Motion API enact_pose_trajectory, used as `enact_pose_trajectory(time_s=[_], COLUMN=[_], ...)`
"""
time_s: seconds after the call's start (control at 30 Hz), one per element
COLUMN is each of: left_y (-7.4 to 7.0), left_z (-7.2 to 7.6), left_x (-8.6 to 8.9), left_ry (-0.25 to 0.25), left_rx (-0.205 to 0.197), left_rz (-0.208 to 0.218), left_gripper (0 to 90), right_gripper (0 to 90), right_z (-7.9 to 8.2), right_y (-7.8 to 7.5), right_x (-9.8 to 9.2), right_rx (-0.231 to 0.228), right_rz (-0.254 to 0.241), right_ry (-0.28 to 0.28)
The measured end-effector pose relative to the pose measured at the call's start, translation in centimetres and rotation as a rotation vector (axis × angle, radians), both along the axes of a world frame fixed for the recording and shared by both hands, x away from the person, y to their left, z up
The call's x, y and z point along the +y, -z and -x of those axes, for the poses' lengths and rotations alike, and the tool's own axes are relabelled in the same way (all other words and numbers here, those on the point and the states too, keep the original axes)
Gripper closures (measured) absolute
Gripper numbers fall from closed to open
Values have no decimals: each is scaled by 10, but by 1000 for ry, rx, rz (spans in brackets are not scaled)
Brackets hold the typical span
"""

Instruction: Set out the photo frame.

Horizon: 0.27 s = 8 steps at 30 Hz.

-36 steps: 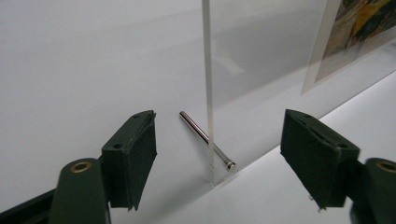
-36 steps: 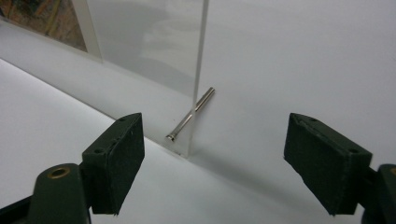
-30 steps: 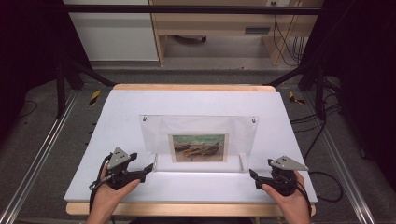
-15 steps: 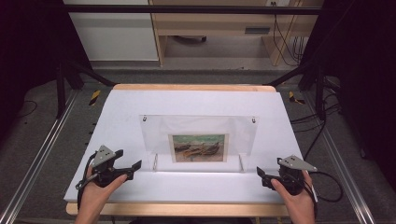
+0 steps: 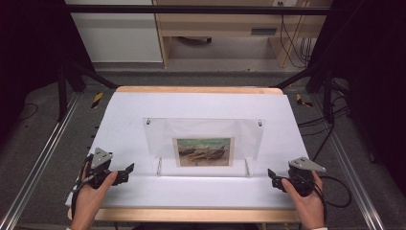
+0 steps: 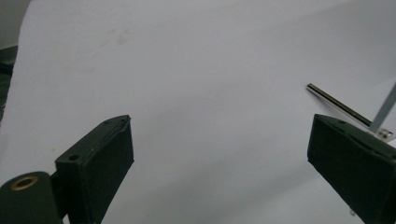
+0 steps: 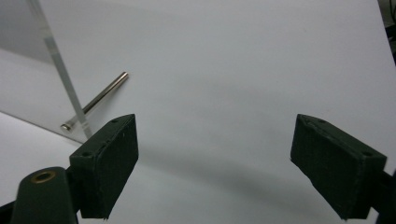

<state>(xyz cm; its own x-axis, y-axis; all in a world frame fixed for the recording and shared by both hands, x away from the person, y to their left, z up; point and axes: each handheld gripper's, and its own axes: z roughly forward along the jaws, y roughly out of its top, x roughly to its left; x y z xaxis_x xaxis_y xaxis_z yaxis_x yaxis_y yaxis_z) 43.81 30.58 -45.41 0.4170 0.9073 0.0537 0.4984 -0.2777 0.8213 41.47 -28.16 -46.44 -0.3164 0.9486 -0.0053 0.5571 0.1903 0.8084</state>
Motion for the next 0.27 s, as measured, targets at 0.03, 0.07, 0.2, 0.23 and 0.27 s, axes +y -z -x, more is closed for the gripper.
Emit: enact_pose_trajectory(time_s=[0.03,0.07,0.2,0.23,0.27], left_y=[0,0,1,2,3], left_z=[0,0,-1,-2,-2], left_x=[1,2,1,1,0], left_ry=[-7,-14,-15,-13,-8], left_rx=[1,-2,-6,-9,-6], left_rz=[-2,-17,-42,-50,-58], left_gripper=[67,67,68,68,70], right_gripper=[162,174,176,177,178], right_z=[0,-1,0,0,1], right_y=[1,2,3,3,3], right_x=[-1,-2,-2,-2,-1], right_rx=[9,15,25,19,17], right_rz=[7,30,41,46,47], right_ry=[9,26,30,32,33])
